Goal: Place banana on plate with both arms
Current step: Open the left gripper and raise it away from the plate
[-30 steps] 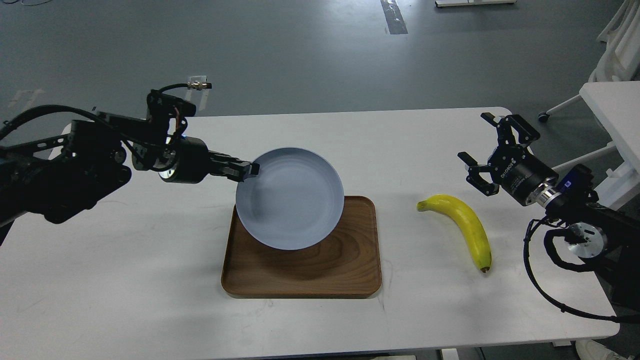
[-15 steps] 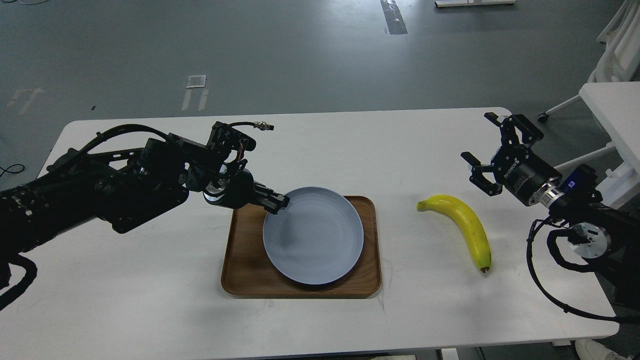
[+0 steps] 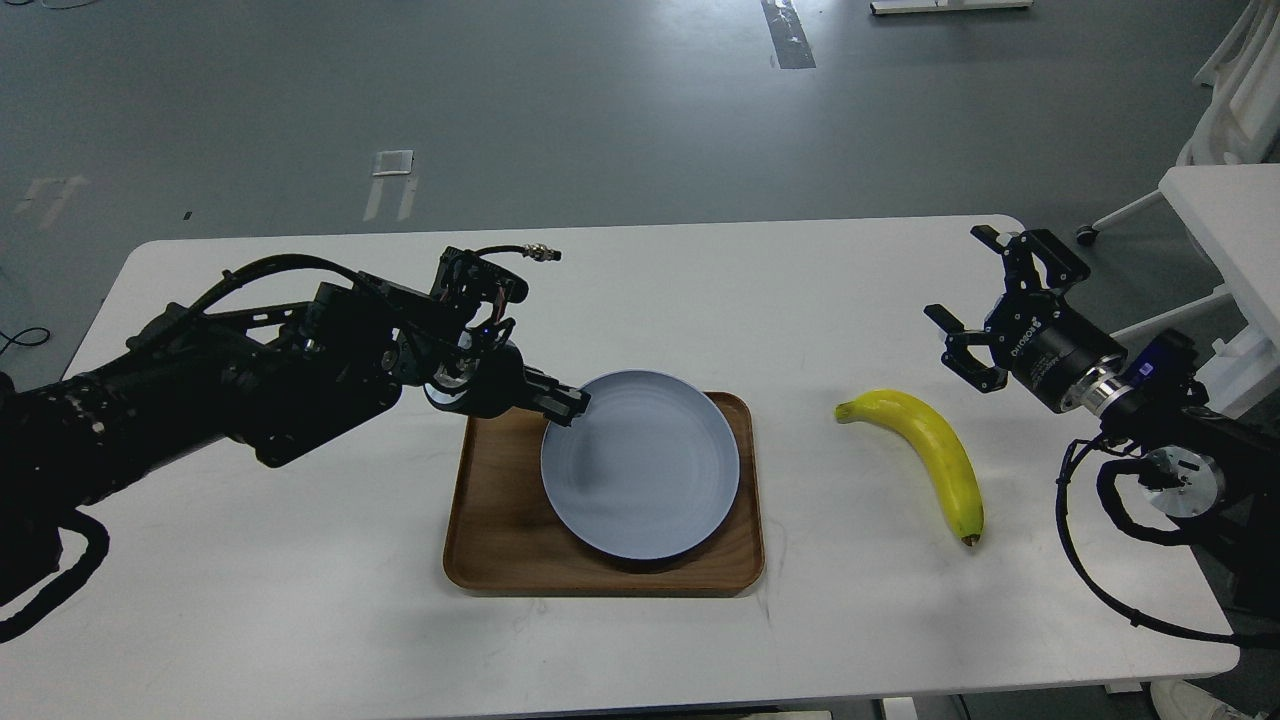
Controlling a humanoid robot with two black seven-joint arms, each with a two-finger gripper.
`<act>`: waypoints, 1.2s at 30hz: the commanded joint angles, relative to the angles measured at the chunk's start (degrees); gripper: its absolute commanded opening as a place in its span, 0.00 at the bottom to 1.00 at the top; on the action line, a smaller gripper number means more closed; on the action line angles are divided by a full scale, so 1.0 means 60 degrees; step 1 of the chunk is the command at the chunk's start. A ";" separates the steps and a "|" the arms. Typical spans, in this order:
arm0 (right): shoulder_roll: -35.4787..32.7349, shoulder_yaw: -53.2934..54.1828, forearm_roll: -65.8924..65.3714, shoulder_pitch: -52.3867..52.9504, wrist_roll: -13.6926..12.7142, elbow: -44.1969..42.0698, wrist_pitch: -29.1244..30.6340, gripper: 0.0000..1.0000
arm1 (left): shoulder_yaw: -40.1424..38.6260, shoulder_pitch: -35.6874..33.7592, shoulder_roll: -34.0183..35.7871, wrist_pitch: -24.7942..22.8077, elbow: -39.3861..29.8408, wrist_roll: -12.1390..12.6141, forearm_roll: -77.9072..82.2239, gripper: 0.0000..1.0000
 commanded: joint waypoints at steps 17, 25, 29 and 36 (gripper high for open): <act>-0.0015 0.0000 -0.0002 0.0001 -0.0001 -0.0002 0.0000 1.00 | -0.0159 -0.0111 0.0087 0.0001 -0.0164 -0.0030 -0.1066 0.97; -0.0073 0.0000 -0.0017 0.0045 -0.0001 0.0101 0.0000 1.00 | -0.1197 -0.0477 0.1009 0.0001 -0.0091 -0.0059 -0.6481 0.98; -0.0103 -0.0014 -0.0104 0.0133 -0.0001 0.0218 0.0000 1.00 | -0.2384 -0.0229 0.1741 0.0001 -0.0061 -0.0089 -0.9852 0.98; -0.0073 -0.0468 -0.0207 0.0338 -0.0001 0.0218 0.0000 1.00 | -0.3380 0.1014 0.2344 0.0001 0.0099 -0.0190 -1.2535 0.98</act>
